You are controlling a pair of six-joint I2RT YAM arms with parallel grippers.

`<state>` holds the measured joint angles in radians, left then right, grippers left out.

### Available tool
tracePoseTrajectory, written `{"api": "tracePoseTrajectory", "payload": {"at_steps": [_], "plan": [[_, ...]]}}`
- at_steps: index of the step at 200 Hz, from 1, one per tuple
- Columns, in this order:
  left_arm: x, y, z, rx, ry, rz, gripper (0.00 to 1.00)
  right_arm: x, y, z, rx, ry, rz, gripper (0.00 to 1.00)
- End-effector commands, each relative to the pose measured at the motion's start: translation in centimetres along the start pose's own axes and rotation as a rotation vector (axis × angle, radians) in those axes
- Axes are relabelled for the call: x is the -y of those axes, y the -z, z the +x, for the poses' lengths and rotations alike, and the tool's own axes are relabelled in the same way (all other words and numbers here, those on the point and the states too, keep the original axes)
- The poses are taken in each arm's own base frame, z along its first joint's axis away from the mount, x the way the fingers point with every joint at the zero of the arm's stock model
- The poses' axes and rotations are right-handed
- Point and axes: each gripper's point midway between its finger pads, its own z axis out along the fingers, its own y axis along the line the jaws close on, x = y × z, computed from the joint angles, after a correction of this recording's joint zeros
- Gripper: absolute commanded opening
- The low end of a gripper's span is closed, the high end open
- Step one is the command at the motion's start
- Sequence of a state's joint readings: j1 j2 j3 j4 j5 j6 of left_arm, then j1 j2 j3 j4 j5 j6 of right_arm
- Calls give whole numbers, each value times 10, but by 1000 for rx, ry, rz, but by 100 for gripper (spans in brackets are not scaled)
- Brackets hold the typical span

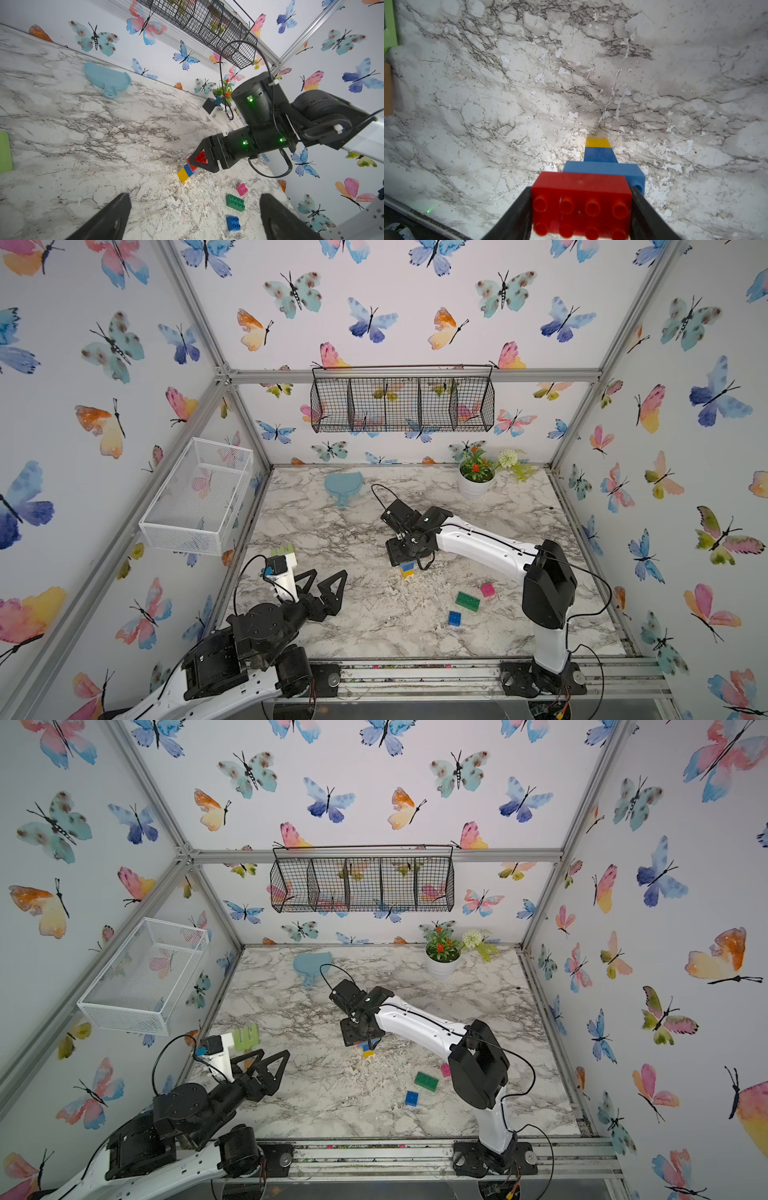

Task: Assemble a spoon with lego
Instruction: Assemble the lego brick with the lego brick.

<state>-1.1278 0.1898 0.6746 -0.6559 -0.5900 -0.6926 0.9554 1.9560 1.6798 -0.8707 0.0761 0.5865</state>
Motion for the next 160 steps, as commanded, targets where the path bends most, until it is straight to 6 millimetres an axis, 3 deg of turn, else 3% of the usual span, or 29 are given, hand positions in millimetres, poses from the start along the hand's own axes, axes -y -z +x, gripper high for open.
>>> {"api": "tracePoseTrajectory", "payload": {"at_steps": [1, 160], "plan": [[-3, 1, 0, 10, -3, -5, 98, 30, -34, 48, -198, -17, 139, 34], [-2, 1, 0, 12, -3, -2, 98, 10, 2, 2, -24, -56, 76, 72]]}}
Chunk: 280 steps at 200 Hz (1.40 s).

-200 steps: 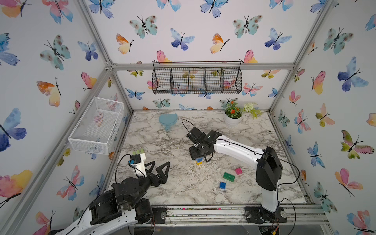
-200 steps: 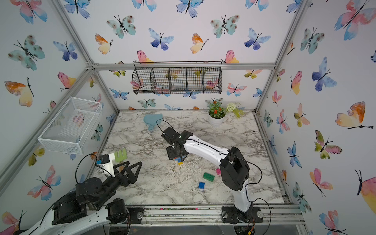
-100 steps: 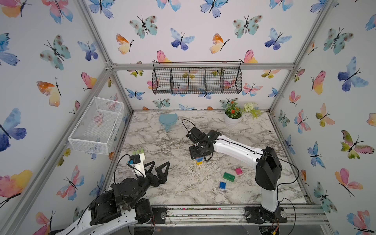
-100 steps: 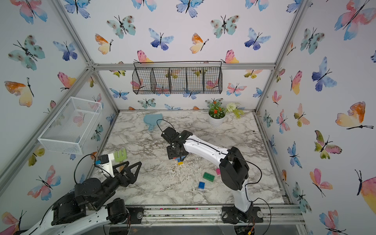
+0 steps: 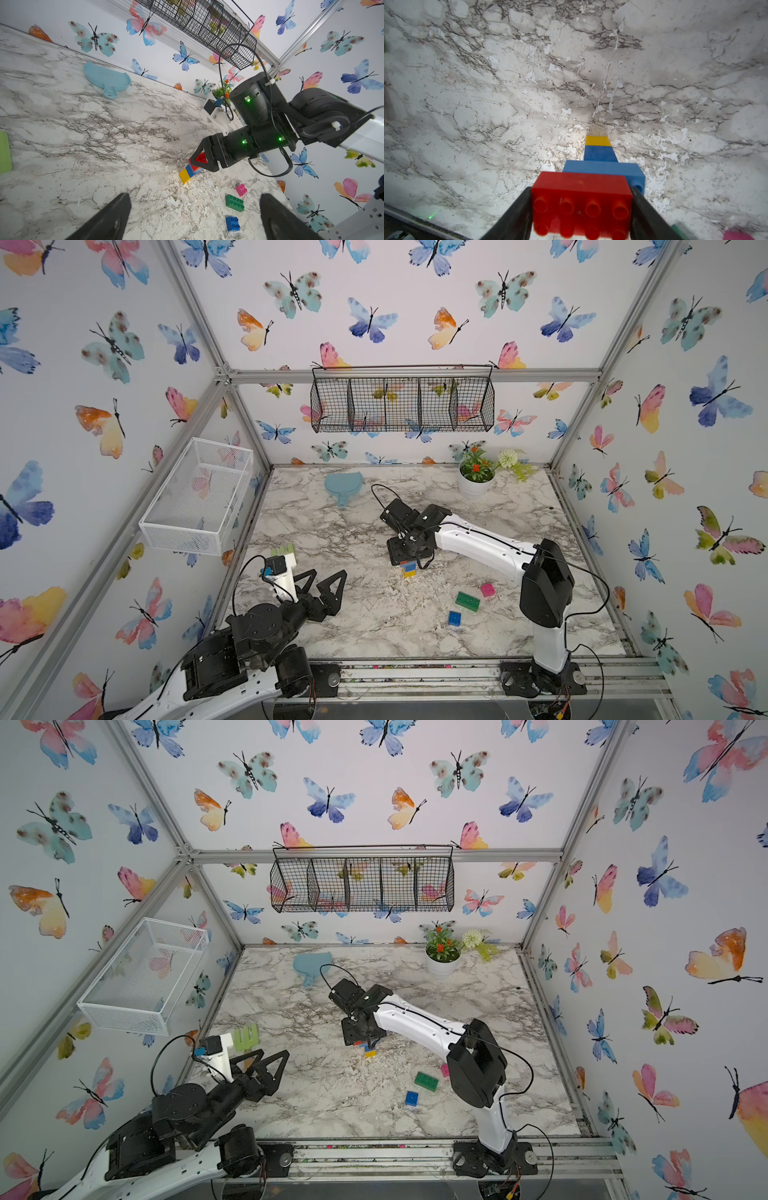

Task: Assemble a spoon with lego
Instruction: Assemble the lego brick with the lego brick, then pick up the lego brick from the center of the board.

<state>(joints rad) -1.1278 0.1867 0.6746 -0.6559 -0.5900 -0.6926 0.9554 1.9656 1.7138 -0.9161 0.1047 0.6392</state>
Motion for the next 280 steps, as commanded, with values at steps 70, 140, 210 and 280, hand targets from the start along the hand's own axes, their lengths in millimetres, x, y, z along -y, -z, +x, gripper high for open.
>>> {"api": "tracePoseTrajectory", "payload": {"at_steps": [70, 140, 210, 280], "plan": [[-2, 0, 0, 8, -6, -4, 98, 0, 11, -5, 30, -11, -3, 81], [-2, -1, 2, 1, -11, -5, 98, -10, 32, -16, 94, -16, -76, 81], [23, -15, 22, -76, -64, 93, 98, -5, 70, -29, 188, -3, -88, 84], [77, -61, 107, -446, -70, 208, 62, 120, 109, -16, 242, -98, -15, 91]]}}
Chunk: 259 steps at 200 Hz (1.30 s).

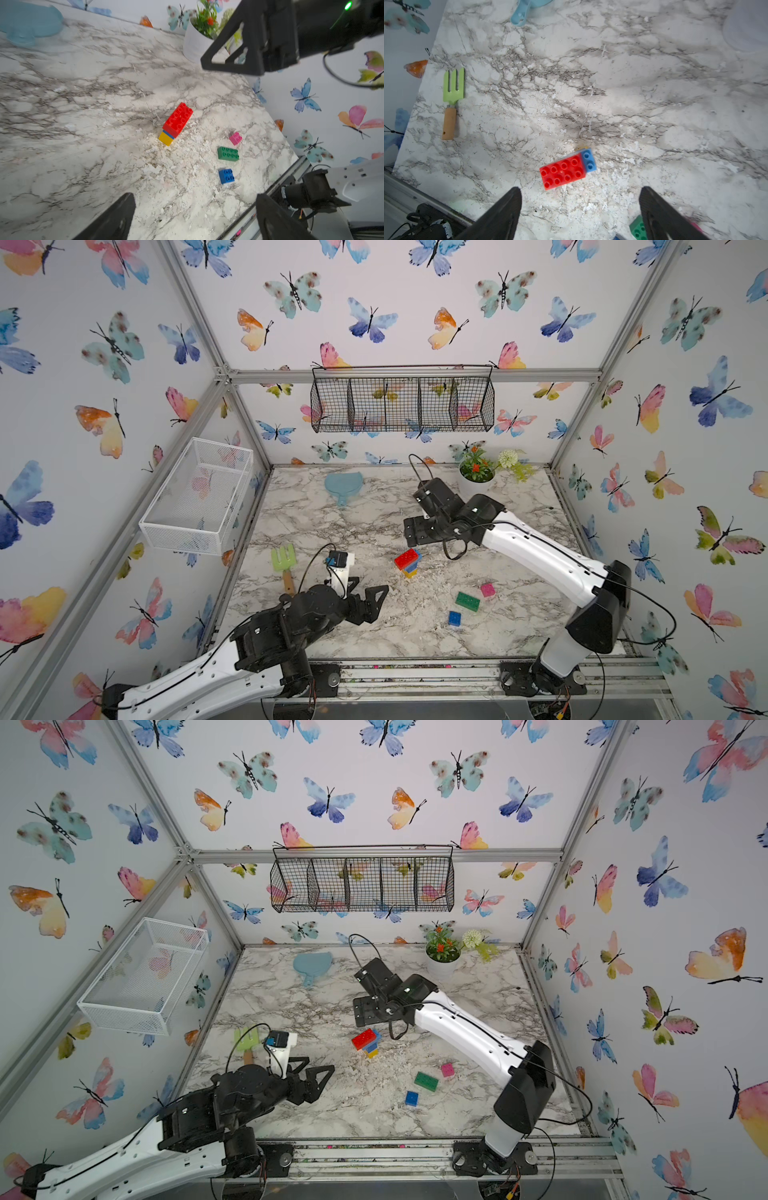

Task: Assemble a spoon with lego
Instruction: Pick up the lego brick from the center of the board.

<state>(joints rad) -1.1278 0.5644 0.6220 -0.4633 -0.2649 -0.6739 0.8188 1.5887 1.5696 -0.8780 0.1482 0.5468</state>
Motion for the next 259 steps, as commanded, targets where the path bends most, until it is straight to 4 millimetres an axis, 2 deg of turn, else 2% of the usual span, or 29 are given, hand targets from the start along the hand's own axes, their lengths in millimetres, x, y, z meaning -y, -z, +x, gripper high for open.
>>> {"api": "tracePoseTrajectory", "payload": {"at_steps": [1, 11, 26, 54, 74, 102, 135, 179, 216, 259], "plan": [[27, -12, 8, -62, 32, 116, 61, 54, 4, 11, -22, -34, 35, 91], [25, -19, 12, -69, 40, 103, 48, 79, 2, 18, -28, -81, 41, 92], [28, -28, 15, -69, 45, 116, 35, 96, -5, 34, -47, -114, 31, 92], [32, -50, 21, -91, 52, 131, 20, 108, -28, 70, -117, -150, 14, 92], [28, -67, 27, -121, 71, 125, 13, 115, -38, 86, -132, -178, 9, 91], [4, -89, 25, -135, 130, 69, 5, 118, -46, 104, -151, -204, -8, 90], [-1, -102, 15, -124, 136, 72, 3, 123, -50, 123, -170, -223, -4, 89], [3, -117, 20, -180, 133, 100, 3, 125, -54, 140, -189, -239, -8, 89], [-11, -126, 23, -199, 138, 51, 3, 124, -53, 148, -206, -249, -21, 88], [-29, -128, 18, -171, 153, -13, 3, 144, -48, 168, -242, -293, 92, 88]]}}
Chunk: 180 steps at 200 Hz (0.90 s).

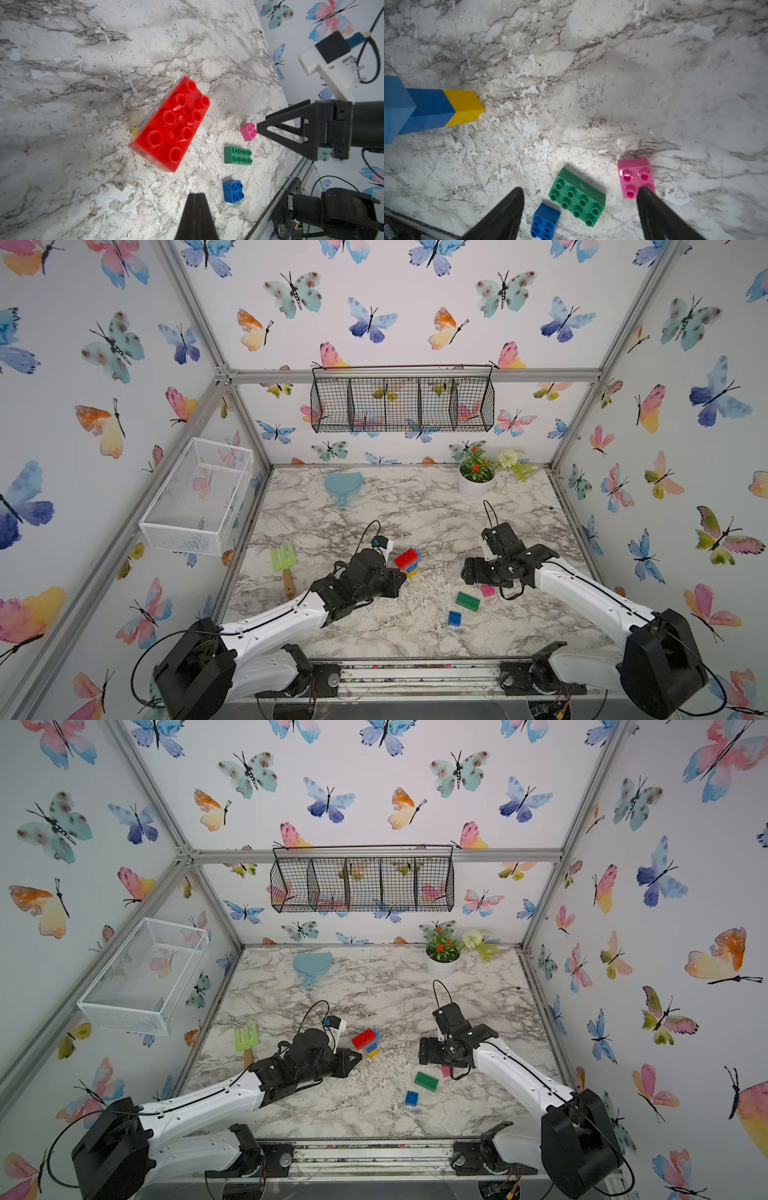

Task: Assemble a spoon with lego
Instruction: Pick up the lego brick from the center of the board, then adjust the lego brick at the center of the board.

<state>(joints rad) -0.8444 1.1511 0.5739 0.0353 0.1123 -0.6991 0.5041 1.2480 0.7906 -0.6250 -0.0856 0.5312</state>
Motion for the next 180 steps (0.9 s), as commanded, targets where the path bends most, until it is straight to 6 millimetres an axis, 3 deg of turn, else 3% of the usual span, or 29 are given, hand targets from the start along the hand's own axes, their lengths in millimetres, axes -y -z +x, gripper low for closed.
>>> {"api": "tracePoseTrajectory", "payload": {"at_steps": [1, 105, 180], "plan": [[-3, 0, -10, 31, -9, -16, 3, 18, -1, 14, -28, -46, 70, 88], [-12, -8, -26, 77, -17, -68, 3, 14, -14, 34, -61, -86, 1, 87], [-18, -9, -38, 108, -23, -92, 3, 29, -18, 50, -64, -134, 38, 87]]}}
